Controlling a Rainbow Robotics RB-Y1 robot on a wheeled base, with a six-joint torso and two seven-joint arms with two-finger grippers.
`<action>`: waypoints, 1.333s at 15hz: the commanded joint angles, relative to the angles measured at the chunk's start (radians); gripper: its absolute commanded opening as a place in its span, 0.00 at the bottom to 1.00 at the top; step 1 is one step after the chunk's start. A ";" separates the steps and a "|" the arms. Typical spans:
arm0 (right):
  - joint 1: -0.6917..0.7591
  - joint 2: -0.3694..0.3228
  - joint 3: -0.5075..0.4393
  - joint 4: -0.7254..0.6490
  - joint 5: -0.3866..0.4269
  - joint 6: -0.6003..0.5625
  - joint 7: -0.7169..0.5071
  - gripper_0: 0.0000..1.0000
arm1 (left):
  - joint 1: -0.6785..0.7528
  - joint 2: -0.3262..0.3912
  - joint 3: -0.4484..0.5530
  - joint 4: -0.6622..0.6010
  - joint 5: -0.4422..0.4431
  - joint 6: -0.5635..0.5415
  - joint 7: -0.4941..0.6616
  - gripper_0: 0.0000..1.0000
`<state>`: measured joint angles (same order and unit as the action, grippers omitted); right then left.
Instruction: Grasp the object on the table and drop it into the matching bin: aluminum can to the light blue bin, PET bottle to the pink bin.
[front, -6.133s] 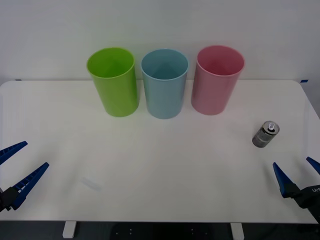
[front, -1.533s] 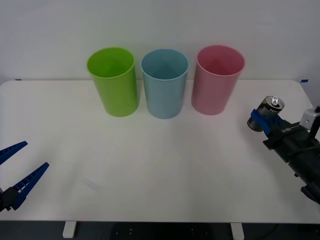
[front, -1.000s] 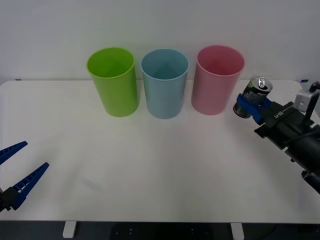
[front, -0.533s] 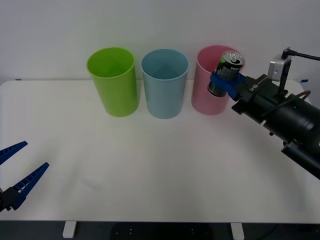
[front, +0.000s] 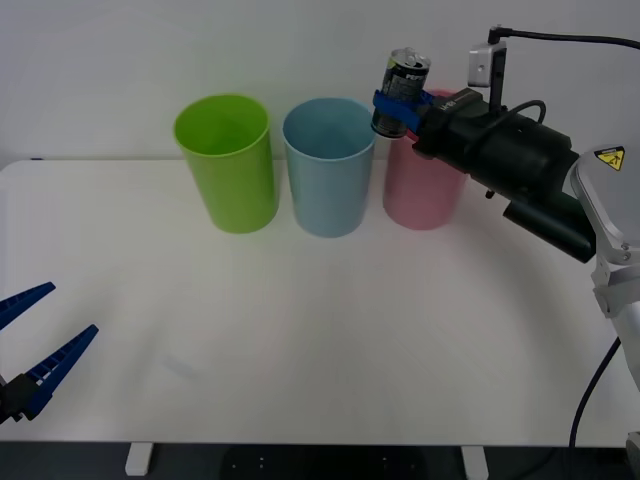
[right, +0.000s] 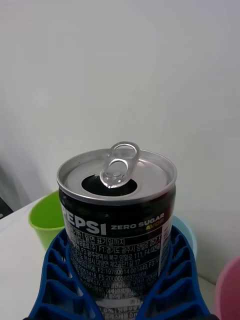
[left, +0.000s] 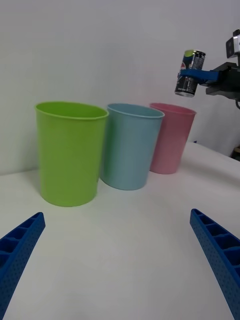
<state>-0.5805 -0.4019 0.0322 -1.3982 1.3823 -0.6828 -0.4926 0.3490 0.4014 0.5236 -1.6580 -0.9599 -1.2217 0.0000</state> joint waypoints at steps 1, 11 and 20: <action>-0.117 0.028 0.006 0.145 0.003 0.000 0.012 0.00 | 0.000 0.000 0.000 0.000 0.000 0.000 0.000 1.00; -0.285 0.144 0.006 0.358 0.078 0.066 0.038 0.00 | 0.000 0.000 0.000 0.000 0.000 0.000 0.000 1.00; -0.317 0.198 0.037 0.395 0.107 0.167 0.077 0.00 | 0.000 0.000 0.000 0.000 0.000 0.000 0.000 1.00</action>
<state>-0.8974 -0.2041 0.0680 -1.0028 1.4889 -0.5147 -0.4194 0.3490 0.4014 0.5236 -1.6580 -0.9599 -1.2217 0.0000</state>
